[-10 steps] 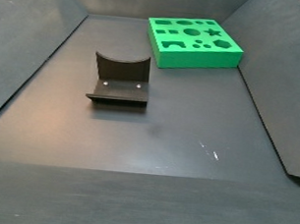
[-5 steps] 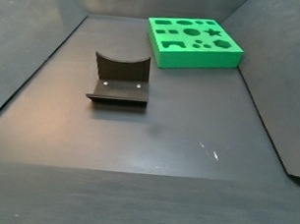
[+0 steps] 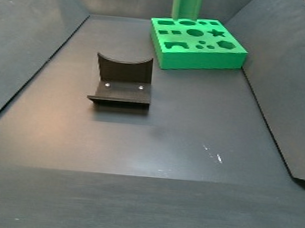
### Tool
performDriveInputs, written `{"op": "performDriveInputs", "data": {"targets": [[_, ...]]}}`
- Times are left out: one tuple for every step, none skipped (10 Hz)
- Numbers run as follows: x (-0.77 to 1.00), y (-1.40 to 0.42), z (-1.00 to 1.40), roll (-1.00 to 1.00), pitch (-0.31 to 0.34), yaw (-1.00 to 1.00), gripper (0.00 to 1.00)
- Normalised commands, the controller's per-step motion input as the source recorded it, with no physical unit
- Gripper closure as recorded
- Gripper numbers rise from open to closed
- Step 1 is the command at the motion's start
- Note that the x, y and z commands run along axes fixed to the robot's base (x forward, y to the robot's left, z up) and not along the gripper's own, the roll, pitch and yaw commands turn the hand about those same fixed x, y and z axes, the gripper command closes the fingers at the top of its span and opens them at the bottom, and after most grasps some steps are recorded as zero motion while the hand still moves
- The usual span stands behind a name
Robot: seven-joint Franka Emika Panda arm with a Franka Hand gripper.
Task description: Insert the arch object.
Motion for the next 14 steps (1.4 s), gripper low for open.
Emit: {"op": "performDriveInputs", "data": {"targets": [[0.19,0.12,-1.0,0.0,-0.001,0.0,1.0],[0.22,0.17,-1.0,0.0,0.0,0.0,1.0],[0.11,0.29,-1.0,0.0,-0.027,0.0,1.0],[0.09,0.19,-0.7,0.04,0.0,0.0,1.0],[0.15,0.18,-0.69,0.04,0.0,0.0,1.0],[0.1,0.11,-0.9,0.0,0.0,0.0,1.0],[0.19,-0.01,-1.0,0.0,-0.004,0.0,1.0],[0.2,0.0,-1.0,0.02,0.0,0.0,1.0],[0.17,0.0,-1.0,0.0,-0.016,0.0,1.0],[0.14,0.0,-1.0,0.02,0.0,-0.01,1.0],[0.14,0.0,-1.0,0.02,0.0,-0.01,1.0],[0.13,0.0,-1.0,0.05,-0.061,-0.01,1.0],[0.0,0.0,-0.02,0.0,-0.024,0.0,1.0],[0.0,0.0,0.0,0.0,0.0,0.0,1.0]]}}
